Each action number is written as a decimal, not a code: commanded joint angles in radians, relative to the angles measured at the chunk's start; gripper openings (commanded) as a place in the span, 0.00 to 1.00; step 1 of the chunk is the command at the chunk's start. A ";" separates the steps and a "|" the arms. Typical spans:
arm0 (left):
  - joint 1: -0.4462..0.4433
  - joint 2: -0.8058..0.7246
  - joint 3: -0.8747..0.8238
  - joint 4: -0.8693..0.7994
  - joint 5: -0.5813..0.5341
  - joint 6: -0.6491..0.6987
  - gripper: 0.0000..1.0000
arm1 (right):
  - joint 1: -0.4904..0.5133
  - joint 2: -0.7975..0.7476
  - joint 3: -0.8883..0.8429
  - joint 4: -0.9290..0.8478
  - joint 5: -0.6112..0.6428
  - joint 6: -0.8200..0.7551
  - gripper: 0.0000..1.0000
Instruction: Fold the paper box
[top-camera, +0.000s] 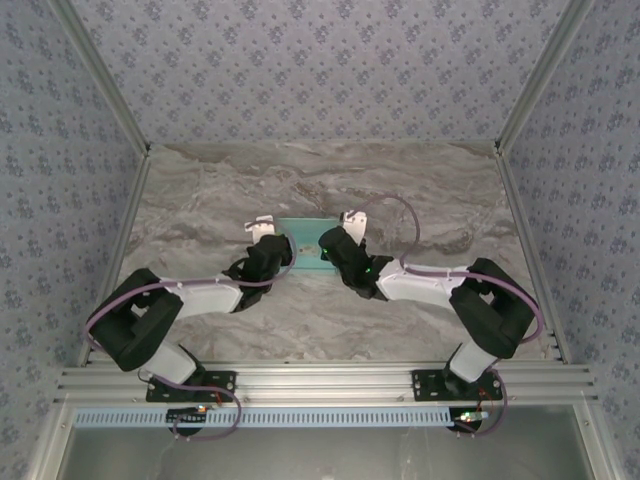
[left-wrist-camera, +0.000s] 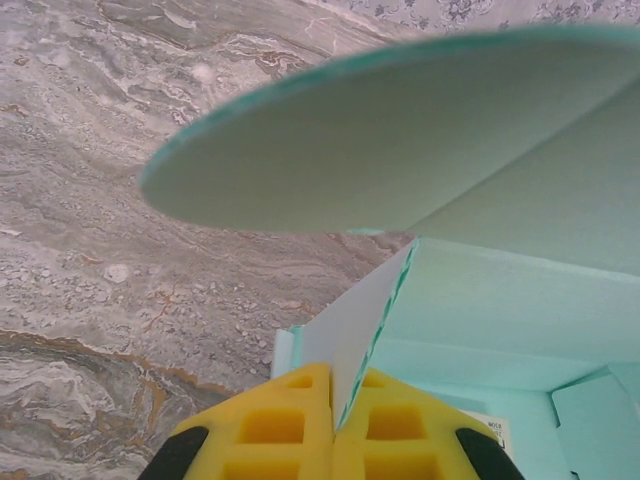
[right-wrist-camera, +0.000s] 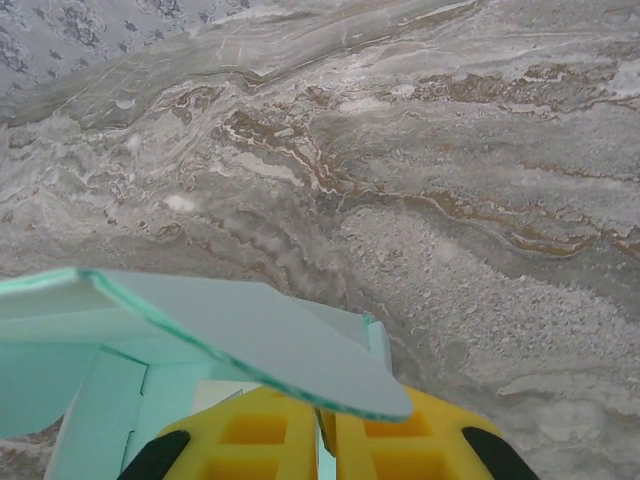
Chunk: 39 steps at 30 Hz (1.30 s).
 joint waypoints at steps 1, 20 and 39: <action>-0.001 -0.012 -0.037 -0.046 -0.052 -0.020 0.00 | 0.005 0.014 -0.031 -0.101 0.024 0.081 0.13; -0.014 0.033 0.088 -0.093 -0.031 -0.022 0.00 | -0.114 -0.051 0.005 -0.127 -0.026 -0.063 0.09; -0.104 0.169 0.160 -0.048 -0.132 -0.022 0.00 | -0.126 -0.074 -0.052 -0.123 -0.056 0.072 0.13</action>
